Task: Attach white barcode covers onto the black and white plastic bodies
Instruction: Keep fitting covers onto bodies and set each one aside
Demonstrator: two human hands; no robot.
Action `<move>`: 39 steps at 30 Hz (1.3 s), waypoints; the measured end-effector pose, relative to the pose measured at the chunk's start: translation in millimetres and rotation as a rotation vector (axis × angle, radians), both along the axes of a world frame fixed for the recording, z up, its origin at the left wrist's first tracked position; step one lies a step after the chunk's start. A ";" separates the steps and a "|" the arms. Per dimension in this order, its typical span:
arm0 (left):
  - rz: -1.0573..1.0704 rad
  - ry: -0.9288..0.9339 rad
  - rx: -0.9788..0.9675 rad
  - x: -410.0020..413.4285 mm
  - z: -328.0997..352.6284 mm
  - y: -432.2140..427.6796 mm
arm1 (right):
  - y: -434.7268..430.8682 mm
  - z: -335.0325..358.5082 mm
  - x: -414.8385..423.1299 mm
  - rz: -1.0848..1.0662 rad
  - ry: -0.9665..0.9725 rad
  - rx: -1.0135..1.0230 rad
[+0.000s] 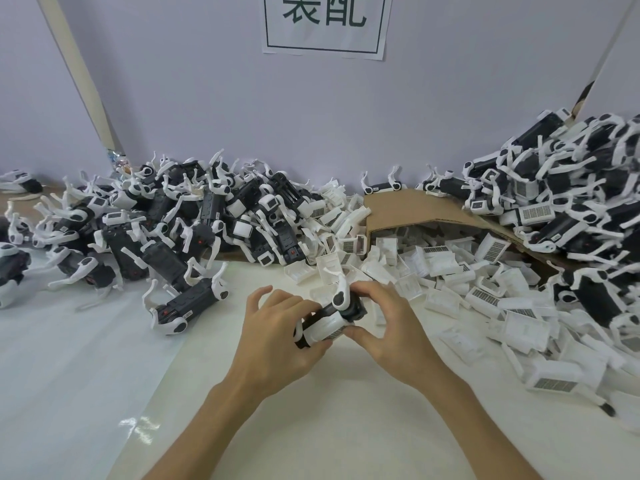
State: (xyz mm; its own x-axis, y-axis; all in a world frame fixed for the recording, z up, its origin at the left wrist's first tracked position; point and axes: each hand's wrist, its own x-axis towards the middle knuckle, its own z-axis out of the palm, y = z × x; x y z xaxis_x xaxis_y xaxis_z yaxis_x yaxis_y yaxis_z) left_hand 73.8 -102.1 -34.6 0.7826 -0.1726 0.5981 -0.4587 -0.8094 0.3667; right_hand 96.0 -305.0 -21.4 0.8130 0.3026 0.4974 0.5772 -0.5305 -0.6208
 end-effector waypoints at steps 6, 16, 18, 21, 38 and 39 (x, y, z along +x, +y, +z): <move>-0.006 -0.013 0.019 0.6 -0.2 4.9 | 2.8 -0.8 -1.9 -0.016 0.021 -0.024; -0.323 0.416 -0.524 -1.1 9.8 2.9 | -4.1 13.9 -1.3 0.106 0.345 0.353; -0.346 0.458 -0.542 1.4 9.0 4.7 | -12.3 17.8 -1.5 0.192 0.429 0.373; -0.395 0.547 -0.754 0.6 9.8 4.4 | -18.4 20.7 0.0 0.284 0.476 0.344; -0.279 0.401 -1.509 10.8 19.0 19.4 | -174.4 237.9 76.8 -0.496 0.164 0.892; -0.273 0.378 -1.517 10.0 20.4 20.0 | -172.5 236.7 79.3 -0.533 0.154 0.815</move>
State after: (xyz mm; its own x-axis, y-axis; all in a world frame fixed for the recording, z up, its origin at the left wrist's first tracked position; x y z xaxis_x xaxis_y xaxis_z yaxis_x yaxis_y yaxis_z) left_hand 83.9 -82.1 -14.2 0.9667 0.2233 0.1248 -0.2215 0.4868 0.8450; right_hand 175.3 -477.5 215.3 0.8166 -0.5110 0.2683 0.2693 -0.0738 -0.9602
